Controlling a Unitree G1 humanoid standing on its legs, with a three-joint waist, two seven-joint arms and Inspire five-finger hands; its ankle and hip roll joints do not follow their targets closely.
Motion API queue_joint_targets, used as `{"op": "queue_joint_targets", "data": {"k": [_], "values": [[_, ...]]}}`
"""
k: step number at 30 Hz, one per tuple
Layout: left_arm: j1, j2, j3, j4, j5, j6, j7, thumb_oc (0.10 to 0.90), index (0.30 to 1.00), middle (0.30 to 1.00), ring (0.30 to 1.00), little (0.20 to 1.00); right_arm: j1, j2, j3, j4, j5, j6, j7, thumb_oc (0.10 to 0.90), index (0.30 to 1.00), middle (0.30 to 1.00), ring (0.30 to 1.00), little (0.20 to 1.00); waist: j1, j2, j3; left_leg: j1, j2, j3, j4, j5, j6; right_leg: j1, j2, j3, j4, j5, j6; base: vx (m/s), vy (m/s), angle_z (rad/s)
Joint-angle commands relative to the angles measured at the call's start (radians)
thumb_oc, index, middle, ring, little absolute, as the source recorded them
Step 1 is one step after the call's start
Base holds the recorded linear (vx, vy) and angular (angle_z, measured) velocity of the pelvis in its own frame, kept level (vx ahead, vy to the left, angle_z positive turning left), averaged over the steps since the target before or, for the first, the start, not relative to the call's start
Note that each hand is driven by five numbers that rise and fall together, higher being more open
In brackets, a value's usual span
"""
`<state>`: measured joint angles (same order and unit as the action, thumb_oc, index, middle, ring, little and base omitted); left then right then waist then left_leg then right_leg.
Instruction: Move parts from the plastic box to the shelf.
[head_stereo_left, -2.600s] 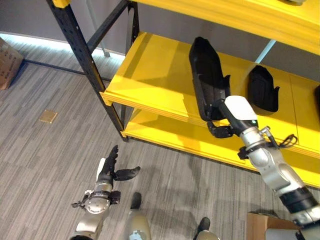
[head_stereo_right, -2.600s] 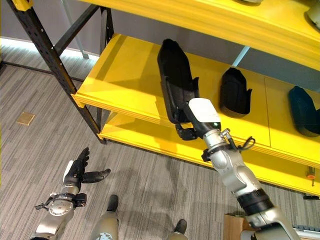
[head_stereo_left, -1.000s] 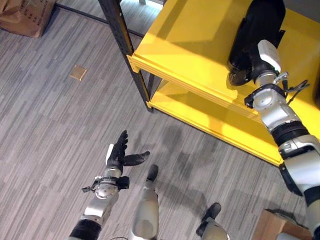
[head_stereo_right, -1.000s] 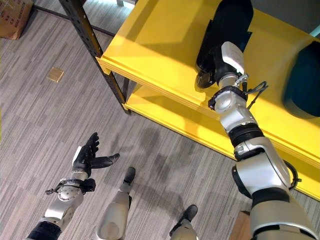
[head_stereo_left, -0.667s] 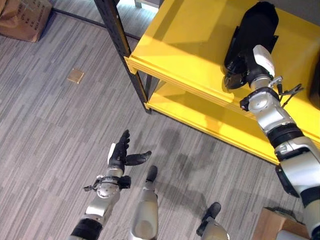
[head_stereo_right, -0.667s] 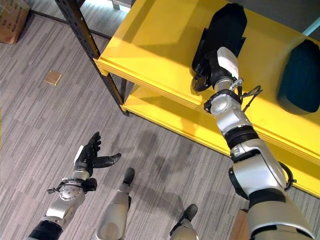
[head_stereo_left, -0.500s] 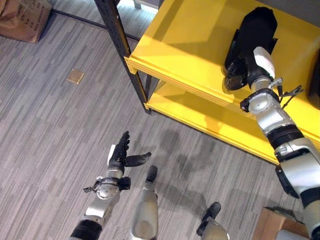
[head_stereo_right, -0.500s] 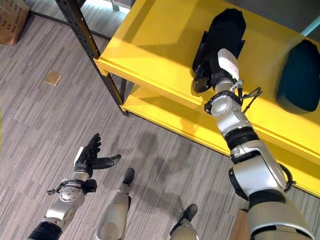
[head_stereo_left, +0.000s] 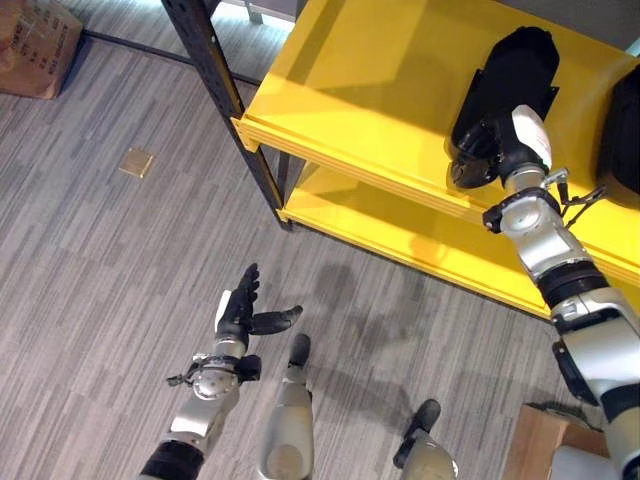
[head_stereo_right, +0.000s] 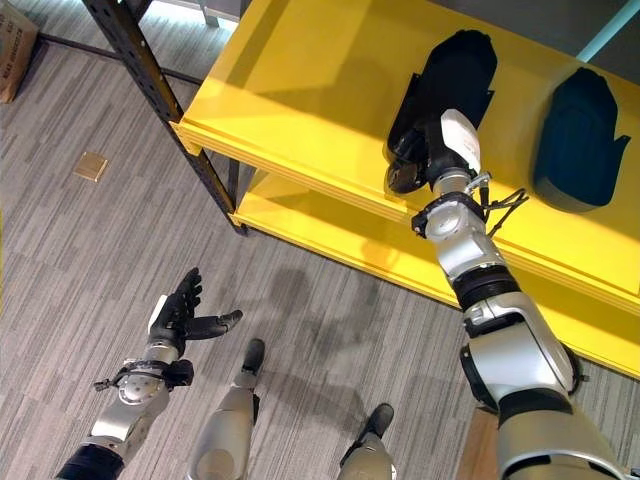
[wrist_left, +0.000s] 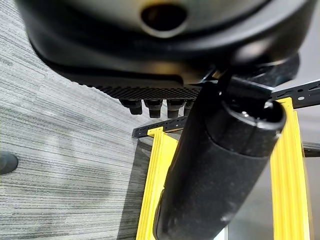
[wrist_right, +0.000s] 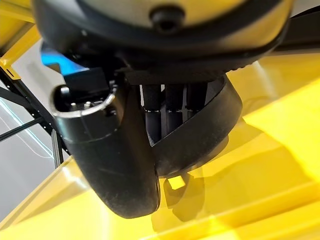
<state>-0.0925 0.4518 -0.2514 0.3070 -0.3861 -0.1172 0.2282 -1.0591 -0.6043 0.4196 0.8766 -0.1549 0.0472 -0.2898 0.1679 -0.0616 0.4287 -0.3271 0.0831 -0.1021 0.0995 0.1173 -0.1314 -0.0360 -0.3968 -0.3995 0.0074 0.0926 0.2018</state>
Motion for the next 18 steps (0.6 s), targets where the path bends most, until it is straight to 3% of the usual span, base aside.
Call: {"op": "queue_joint_targets", "data": {"k": [1, 18], "values": [[0.003, 0.011, 0.028, -0.08, 0.009, -0.086, -0.003, 0.9, 1.0, 1.0, 1.0, 1.0, -0.037, -0.089, 0.062, 0.033, -0.024, -0.011, 0.002, 0.4, 0.3, 0.3, 0.3, 0.3, 0.01, -0.014, -0.024, 0.117, 0.028, 0.057, -0.078, -0.098, 0.06, 0.008, -0.027, 0.033, 0.059, 0.105, 0.003, 0.0, 0.0, 0.0], [0.003, 0.011, 0.034, -0.07, 0.007, -0.091, -0.002, 0.9, 1.0, 1.0, 1.0, 1.0, -0.1, -0.119, 0.121, 0.042, -0.07, -0.014, 0.02, 0.4, 0.3, 0.3, 0.3, 0.3, 0.014, -0.023, -0.03, 0.133, 0.024, 0.065, -0.095, -0.097, 0.064, 0.012, -0.026, 0.037, 0.054, 0.126, 0.009, 0.0, 0.0, 0.0]]}}
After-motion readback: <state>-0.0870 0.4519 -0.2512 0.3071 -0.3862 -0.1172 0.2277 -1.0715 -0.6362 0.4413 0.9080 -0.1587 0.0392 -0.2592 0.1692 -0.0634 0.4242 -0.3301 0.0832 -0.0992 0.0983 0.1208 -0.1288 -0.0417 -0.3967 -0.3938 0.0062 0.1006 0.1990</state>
